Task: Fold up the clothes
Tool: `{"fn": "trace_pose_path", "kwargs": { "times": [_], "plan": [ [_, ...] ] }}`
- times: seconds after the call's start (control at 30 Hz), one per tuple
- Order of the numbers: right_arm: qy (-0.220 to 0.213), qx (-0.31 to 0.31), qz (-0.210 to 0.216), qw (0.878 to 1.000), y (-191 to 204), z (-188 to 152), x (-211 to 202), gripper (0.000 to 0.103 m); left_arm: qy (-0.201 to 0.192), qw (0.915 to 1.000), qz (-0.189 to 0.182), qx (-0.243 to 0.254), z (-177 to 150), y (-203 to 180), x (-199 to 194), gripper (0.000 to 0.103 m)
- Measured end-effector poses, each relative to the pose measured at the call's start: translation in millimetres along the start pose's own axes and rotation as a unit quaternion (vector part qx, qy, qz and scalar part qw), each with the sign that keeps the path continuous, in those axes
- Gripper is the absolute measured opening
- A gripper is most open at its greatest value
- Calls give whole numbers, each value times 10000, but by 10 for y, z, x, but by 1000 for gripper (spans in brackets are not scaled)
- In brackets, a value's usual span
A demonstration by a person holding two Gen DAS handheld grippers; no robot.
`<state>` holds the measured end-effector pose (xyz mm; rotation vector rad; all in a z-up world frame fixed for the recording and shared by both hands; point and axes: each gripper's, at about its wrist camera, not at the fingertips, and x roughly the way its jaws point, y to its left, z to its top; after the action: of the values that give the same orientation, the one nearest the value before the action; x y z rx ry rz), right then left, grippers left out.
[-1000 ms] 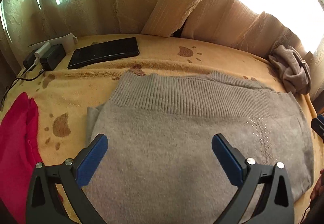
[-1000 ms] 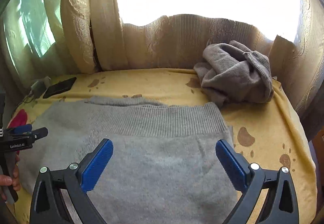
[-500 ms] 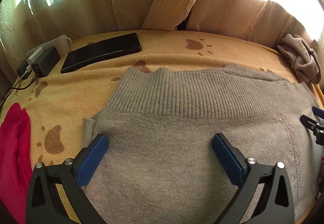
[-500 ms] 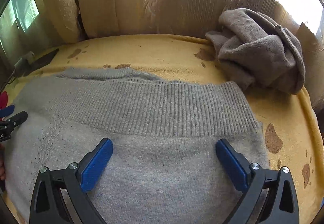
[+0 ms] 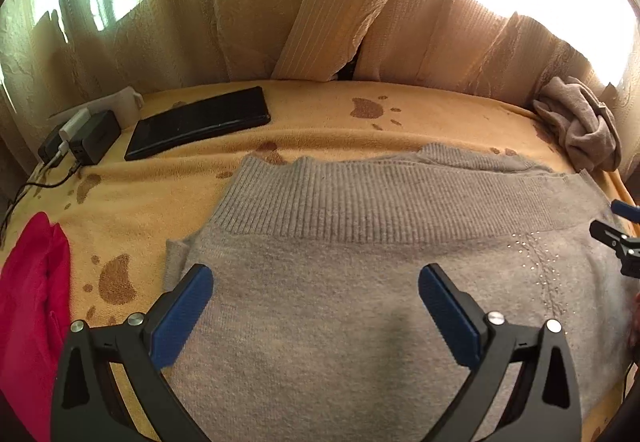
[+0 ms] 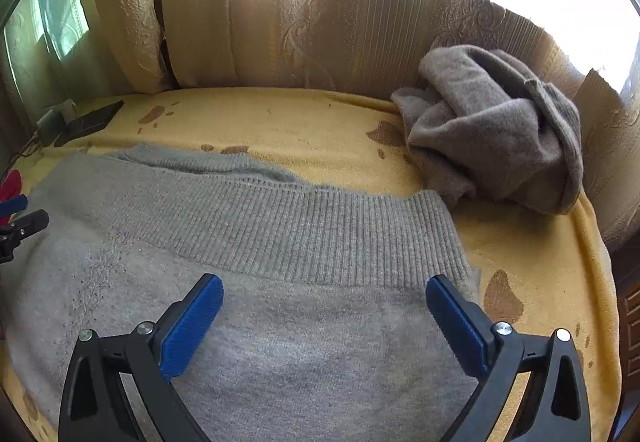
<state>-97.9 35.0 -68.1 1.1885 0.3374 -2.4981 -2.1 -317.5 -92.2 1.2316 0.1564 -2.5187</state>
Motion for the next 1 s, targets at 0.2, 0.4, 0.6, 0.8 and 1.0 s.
{"fn": "trace_pose_path", "kwargs": {
  "times": [0.2, 0.4, 0.6, 0.8, 1.0],
  "plan": [
    [388, 381, 257, 9982, -322, -30, 257, 103, 231, 9987, 13, -450, -77, 280, 255, 103],
    [44, 1494, 1003, 9837, -1115, -408, -171, 103, 269, 9983, 32, -515, -88, 311, 283, 103],
    [-302, 2115, 1497, 9654, -1663, -844, -550, 103, 270, 9981, 21, -557, -74, 329, 279, 103],
    [-273, 1405, 2080, 9676, -1267, -995, -644, 103, 270, 9979, 60, -587, -66, 321, 270, 103],
    [-75, 972, 2016, 9746, -1024, -1007, -519, 103, 258, 9979, 66, -594, -64, 313, 269, 103]
  ]
}}
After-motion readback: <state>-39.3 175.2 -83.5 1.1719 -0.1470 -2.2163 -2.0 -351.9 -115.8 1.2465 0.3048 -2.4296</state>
